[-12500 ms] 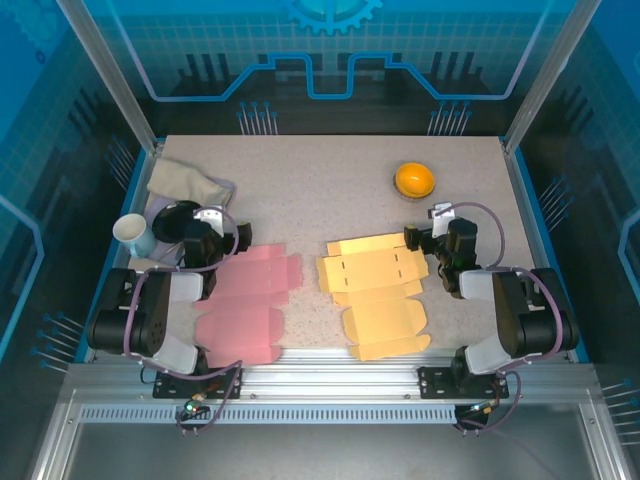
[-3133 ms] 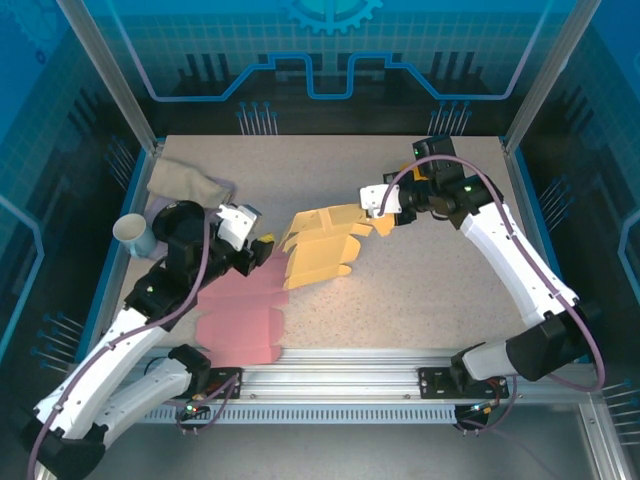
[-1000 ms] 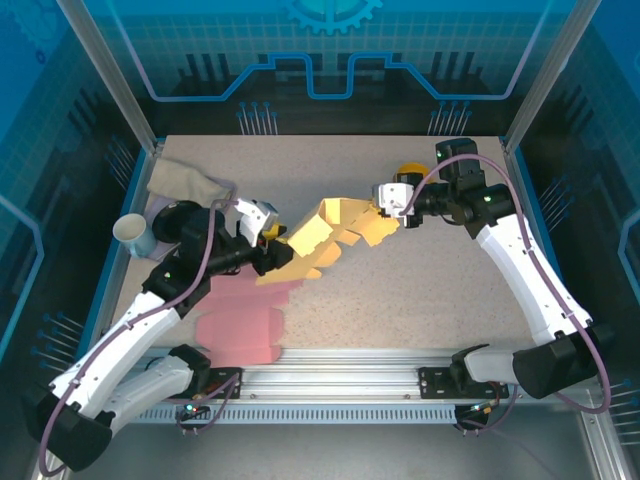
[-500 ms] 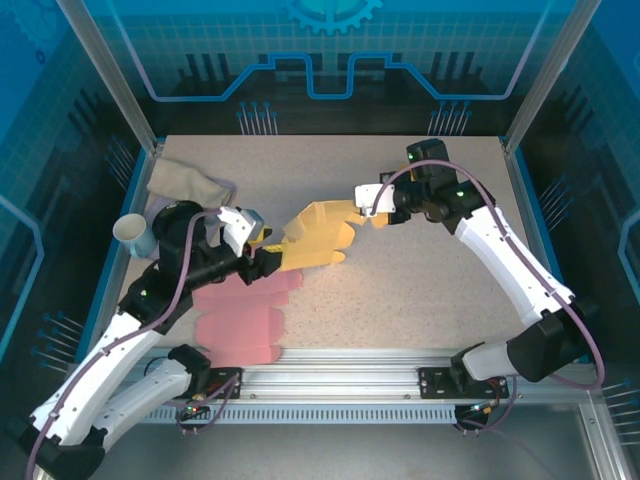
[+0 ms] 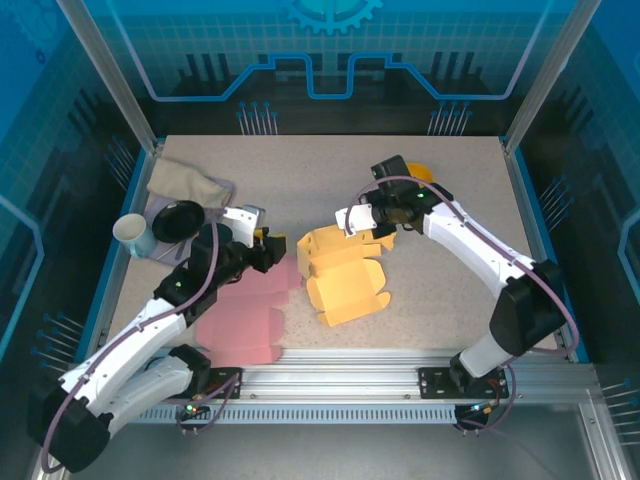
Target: Fold the paper box
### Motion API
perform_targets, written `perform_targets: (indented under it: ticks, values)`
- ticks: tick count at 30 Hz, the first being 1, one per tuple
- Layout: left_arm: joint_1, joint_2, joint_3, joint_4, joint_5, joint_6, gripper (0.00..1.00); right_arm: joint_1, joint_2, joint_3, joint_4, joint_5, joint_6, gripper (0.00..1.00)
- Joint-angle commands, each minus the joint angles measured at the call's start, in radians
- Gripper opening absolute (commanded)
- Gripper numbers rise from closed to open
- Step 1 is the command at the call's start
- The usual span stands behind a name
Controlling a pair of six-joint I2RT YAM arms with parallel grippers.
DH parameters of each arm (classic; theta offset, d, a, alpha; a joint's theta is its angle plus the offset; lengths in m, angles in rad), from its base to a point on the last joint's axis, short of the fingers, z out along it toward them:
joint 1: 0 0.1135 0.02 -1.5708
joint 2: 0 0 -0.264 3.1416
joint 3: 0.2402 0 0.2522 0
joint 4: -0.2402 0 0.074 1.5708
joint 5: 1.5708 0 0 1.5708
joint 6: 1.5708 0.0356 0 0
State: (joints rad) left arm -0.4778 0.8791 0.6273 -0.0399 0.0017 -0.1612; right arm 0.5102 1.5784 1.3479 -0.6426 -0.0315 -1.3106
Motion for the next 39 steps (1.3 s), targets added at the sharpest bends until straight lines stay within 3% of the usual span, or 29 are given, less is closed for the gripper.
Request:
perform_targets:
  ticks: [1,8,19,26,36,39]
  values:
    - [-0.003,0.025,-0.049,0.075,-0.005,-0.028,0.53,0.018,0.049,0.039,-0.023,0.018,-0.012,0.0]
    - [-0.004,0.119,-0.137,0.206,0.035,-0.092,0.51,0.011,0.113,0.032,0.011,0.008,-0.007,0.0]
    - [-0.03,0.299,-0.12,0.286,0.107,-0.114,0.47,0.007,0.113,-0.063,0.146,0.033,-0.007,0.0]
    - [-0.059,0.355,-0.116,0.279,0.099,-0.077,0.46,0.014,0.057,-0.227,0.386,0.097,-0.007,0.0]
    - [-0.098,0.411,-0.103,0.298,0.122,-0.084,0.45,0.022,0.003,-0.35,0.562,0.145,0.016,0.0]
    - [-0.103,0.418,-0.11,0.303,0.121,-0.083,0.45,0.037,-0.032,-0.448,0.72,0.194,-0.011,0.0]
